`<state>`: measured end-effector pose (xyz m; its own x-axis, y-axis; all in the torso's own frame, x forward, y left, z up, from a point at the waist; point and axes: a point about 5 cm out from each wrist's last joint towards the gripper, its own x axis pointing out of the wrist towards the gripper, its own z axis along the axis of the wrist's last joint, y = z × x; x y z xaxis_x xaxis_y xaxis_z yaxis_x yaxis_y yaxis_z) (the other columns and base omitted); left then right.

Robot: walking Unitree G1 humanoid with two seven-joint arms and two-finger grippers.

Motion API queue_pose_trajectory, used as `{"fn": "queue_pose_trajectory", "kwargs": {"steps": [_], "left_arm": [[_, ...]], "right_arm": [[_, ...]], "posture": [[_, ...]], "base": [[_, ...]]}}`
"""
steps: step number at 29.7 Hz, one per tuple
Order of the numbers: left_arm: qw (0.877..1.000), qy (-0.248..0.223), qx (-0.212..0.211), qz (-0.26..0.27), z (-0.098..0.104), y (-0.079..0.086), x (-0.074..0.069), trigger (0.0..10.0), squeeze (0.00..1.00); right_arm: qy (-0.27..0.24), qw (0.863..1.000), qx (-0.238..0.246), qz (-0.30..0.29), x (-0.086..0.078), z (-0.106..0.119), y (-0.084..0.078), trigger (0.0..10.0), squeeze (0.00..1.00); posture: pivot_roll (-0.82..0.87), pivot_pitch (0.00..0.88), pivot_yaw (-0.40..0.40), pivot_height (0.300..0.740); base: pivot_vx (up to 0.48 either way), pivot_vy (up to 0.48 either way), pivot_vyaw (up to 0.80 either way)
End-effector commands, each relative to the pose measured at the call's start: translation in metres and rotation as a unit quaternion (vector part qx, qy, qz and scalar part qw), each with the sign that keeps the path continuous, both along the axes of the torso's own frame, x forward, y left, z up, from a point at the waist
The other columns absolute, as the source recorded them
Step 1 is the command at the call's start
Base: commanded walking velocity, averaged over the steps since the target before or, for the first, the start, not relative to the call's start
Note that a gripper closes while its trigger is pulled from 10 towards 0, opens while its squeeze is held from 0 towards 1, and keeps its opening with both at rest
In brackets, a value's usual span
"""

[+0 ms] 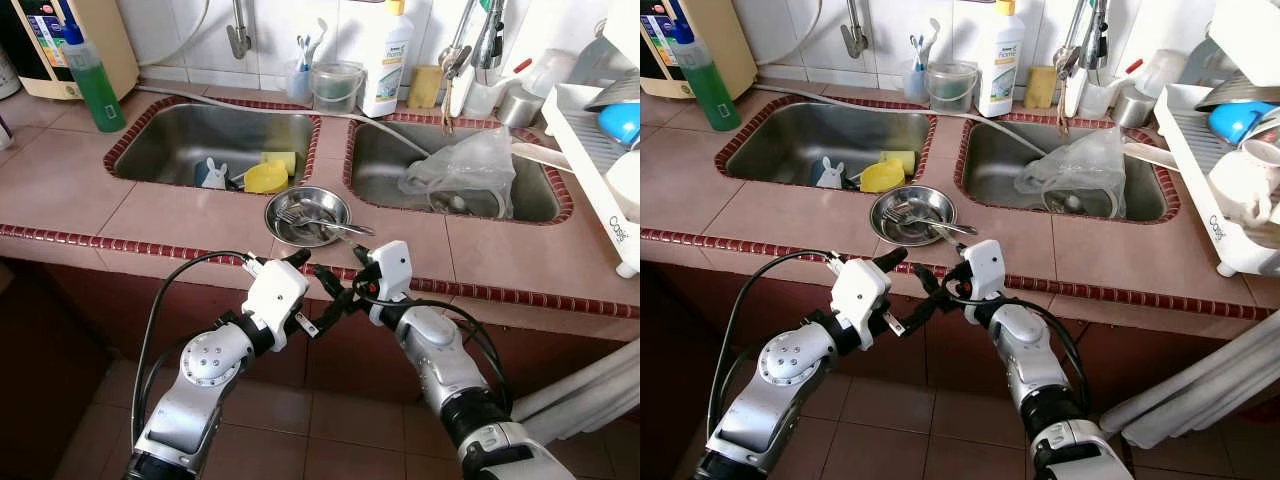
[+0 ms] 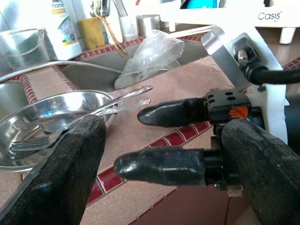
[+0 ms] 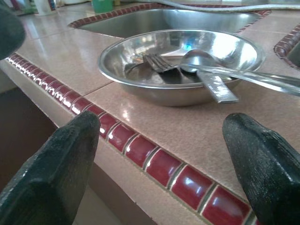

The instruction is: Kitchen organization

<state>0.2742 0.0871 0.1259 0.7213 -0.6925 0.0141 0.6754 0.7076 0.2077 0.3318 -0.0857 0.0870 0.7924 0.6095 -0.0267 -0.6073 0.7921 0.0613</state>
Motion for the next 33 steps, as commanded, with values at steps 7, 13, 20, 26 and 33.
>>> {"fn": "queue_pose_trajectory", "kwargs": {"steps": [7, 13, 20, 26, 33], "left_arm": [[1.0, -0.008, 0.0, -0.003, 0.004, -0.001, 0.0, 10.0, 0.0], [1.0, -0.006, 0.0, -0.003, 0.004, -0.001, 0.0, 10.0, 0.0], [1.0, -0.006, -0.001, -0.003, 0.004, -0.001, 0.0, 10.0, 0.0], [1.0, -0.007, -0.001, -0.003, 0.005, -0.002, 0.002, 10.0, 0.0], [1.0, -0.007, -0.001, -0.003, 0.006, -0.002, 0.002, 10.0, 0.0]], "right_arm": [[-0.024, 1.0, 0.007, -0.012, 0.006, 0.011, -0.002, 9.5, 0.0], [-0.041, 0.999, 0.016, -0.029, 0.01, 0.018, -0.005, 9.2, 0.0], [-0.042, 0.998, 0.018, -0.038, 0.012, 0.019, -0.007, 8.1, 0.0], [-0.043, 0.998, 0.021, -0.049, 0.015, 0.021, -0.009, 4.4, 0.0], [-0.045, 0.997, 0.026, -0.056, 0.019, 0.025, -0.01, 0.0, 0.0]], "posture": [[-0.03, 0.065, -0.014, 0.74], [-0.03, 0.069, -0.014, 0.74], [-0.03, 0.071, -0.013, 0.74], [-0.04, 0.073, -0.011, 0.74], [-0.03, 0.075, -0.01, 0.74]], "base": [[0.0, 0.0, 0.0], [0.0, 0.0, 0.0], [0.0, 0.0, 0.0], [0.0, 0.0, 0.0], [0.0, 0.0, 0.0]]}}
